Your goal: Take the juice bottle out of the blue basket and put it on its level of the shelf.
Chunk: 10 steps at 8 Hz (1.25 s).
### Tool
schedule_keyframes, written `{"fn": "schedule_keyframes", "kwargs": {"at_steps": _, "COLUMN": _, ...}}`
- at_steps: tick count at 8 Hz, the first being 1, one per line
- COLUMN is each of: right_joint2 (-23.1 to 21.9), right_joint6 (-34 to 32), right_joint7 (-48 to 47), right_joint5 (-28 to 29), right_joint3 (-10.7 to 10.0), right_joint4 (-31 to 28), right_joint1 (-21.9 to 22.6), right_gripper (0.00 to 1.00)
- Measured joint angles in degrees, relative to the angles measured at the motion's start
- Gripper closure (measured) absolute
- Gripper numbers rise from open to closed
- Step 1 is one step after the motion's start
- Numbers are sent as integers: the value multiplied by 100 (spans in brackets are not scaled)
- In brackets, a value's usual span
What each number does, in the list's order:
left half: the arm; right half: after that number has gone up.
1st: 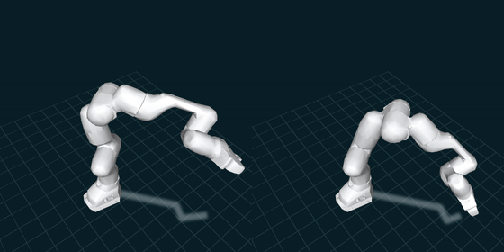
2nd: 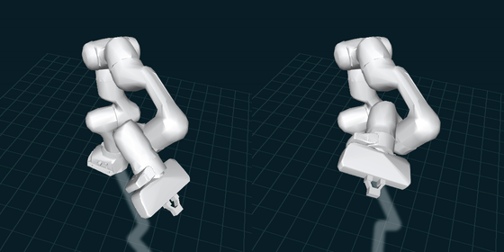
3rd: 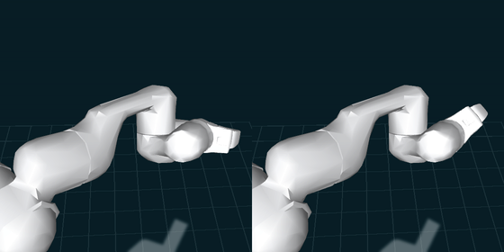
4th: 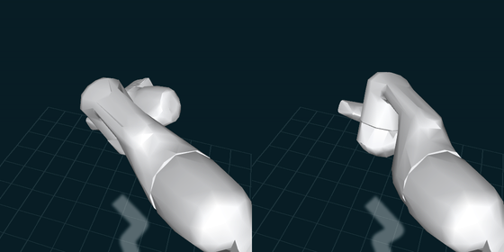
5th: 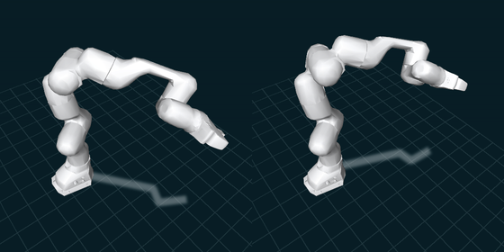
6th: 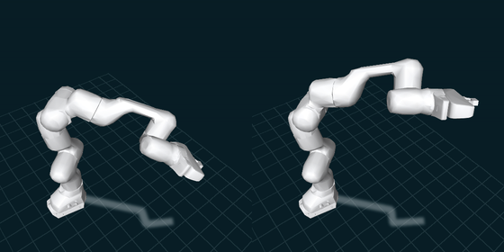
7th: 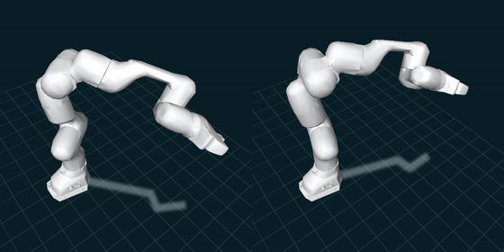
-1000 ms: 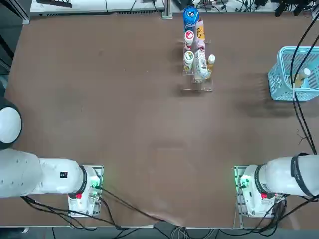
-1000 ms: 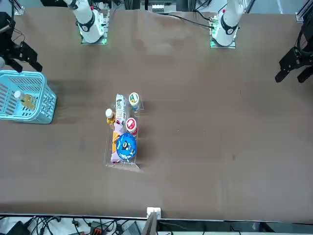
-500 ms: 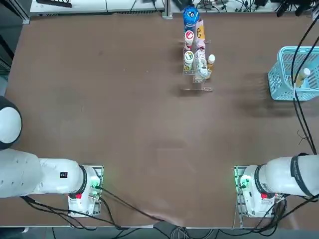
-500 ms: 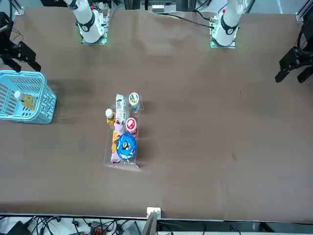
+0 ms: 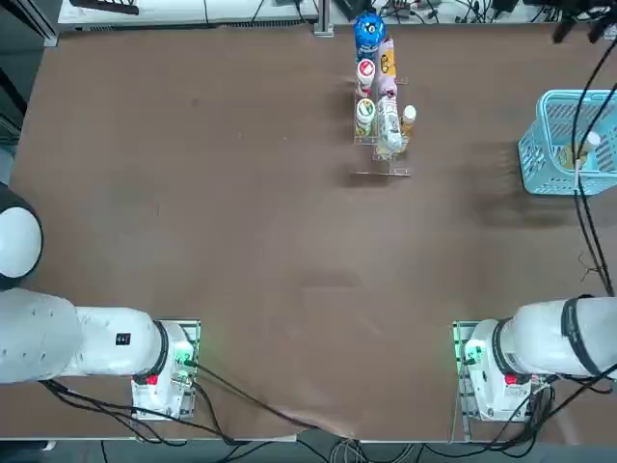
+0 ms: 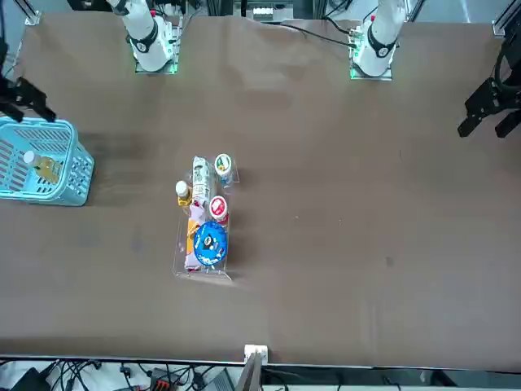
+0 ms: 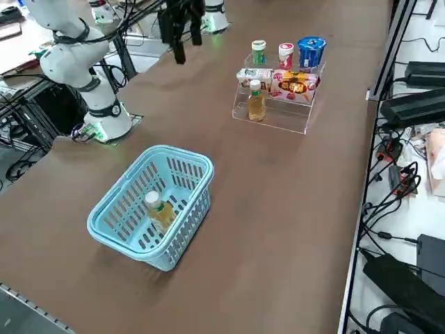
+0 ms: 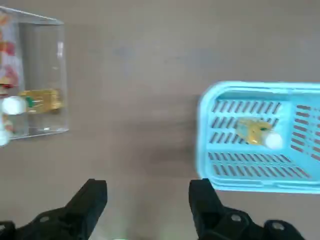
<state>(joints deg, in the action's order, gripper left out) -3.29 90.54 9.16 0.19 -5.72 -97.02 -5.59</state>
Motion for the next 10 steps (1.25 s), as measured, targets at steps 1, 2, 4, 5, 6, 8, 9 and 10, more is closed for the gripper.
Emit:
{"fn": "schedule_keyframes", "kwargs": {"at_steps": 1, "right_joint2": 154, "right_joint6": 85, "right_joint7": 223, "right_joint5": -18, "right_joint3": -33, "right_joint4": -1, "right_joint1": -356, "right_gripper": 0}}
{"fn": "schedule_keyframes", "kwargs": {"at_steps": 2, "right_joint2": 288, "right_joint6": 188, "right_joint7": 408, "right_joint5": -104, "right_joint3": -48, "right_joint4": -1, "right_joint1": -636, "right_gripper": 0}}
{"fn": "schedule_keyframes", "kwargs": {"at_steps": 4, "right_joint2": 468, "right_joint6": 495, "right_joint7": 526, "right_joint5": -448, "right_joint3": -54, "right_joint4": -43, "right_joint1": -893, "right_gripper": 0}}
{"fn": "schedule_keyframes", "kwargs": {"at_steps": 5, "right_joint2": 507, "right_joint6": 671, "right_joint7": 530, "right_joint5": -504, "right_joint3": -53, "right_joint4": -150, "right_joint1": -984, "right_gripper": 0}}
{"fn": "schedule_keyframes", "kwargs": {"at_steps": 6, "right_joint2": 517, "right_joint6": 936, "right_joint7": 598, "right_joint5": -519, "right_joint3": -53, "right_joint4": -333, "right_joint1": -1093, "right_gripper": 0}}
{"fn": "schedule_keyframes", "kwargs": {"at_steps": 8, "right_joint2": 528, "right_joint6": 1612, "right_joint7": 1005, "right_joint5": -520, "right_joint3": -54, "right_joint4": -802, "right_joint1": -1386, "right_gripper": 0}}
{"fn": "schedule_keyframes", "kwargs": {"at_steps": 9, "right_joint2": 539, "right_joint6": 1894, "right_joint7": 1163, "right_joint5": -520, "right_joint3": -54, "right_joint4": -1018, "right_joint1": -1528, "right_gripper": 0}}
{"fn": "schedule_keyframes", "kwargs": {"at_steps": 10, "right_joint2": 572, "right_joint6": 2130, "right_joint7": 1271, "right_joint5": -520, "right_joint3": -54, "right_joint4": -1194, "right_joint1": -1634, "right_gripper": 0}}
